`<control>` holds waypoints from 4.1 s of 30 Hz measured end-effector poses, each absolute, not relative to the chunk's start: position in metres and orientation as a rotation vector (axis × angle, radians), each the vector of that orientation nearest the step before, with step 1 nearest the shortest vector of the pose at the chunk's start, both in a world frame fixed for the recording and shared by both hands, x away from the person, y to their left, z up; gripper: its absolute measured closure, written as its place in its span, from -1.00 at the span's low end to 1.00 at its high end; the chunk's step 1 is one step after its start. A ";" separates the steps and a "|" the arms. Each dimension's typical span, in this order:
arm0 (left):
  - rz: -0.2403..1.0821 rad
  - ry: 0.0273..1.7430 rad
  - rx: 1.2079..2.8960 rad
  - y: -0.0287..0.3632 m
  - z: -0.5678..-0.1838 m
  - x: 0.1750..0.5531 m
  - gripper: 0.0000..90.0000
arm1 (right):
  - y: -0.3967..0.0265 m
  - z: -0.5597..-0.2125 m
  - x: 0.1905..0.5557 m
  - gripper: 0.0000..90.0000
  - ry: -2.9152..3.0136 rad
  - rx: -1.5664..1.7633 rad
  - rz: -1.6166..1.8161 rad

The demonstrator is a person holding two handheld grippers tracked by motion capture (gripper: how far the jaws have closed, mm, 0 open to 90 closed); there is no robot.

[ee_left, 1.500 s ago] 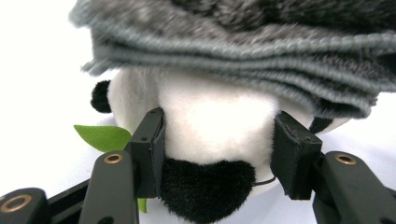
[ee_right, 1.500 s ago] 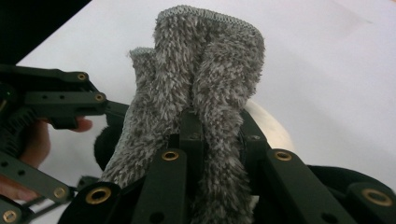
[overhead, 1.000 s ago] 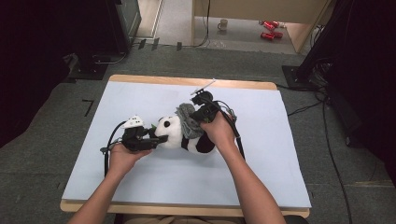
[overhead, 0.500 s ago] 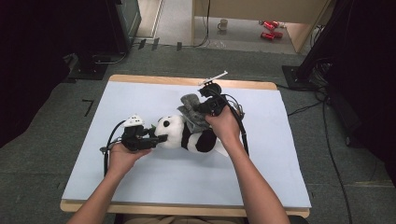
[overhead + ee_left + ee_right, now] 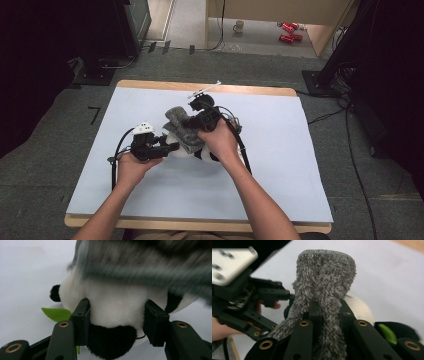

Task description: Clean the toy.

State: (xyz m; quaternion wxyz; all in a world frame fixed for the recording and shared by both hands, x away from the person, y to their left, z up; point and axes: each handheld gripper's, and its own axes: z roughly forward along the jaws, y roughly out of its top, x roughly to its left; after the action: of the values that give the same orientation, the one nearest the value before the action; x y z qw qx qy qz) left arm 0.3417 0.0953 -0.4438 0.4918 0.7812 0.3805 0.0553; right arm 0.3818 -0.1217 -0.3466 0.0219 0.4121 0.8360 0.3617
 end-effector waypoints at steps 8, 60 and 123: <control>0.139 0.909 1.900 0.095 -0.446 0.342 0.04 | -0.117 -0.369 0.384 0.73 2.600 1.208 0.972; 0.120 0.876 1.906 0.099 -0.452 0.343 0.00 | -0.141 -0.370 0.377 0.74 2.623 1.222 0.883; 0.130 0.855 1.931 0.101 -0.461 0.329 -0.03 | -0.290 -0.407 0.396 0.74 2.326 1.616 1.161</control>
State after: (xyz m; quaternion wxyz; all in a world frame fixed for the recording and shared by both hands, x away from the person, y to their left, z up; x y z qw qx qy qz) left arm 0.3290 0.1007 -0.4606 0.4908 0.7951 0.3523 0.0536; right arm 0.3964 -0.2897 -0.4074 0.0403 0.5276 0.7592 0.3791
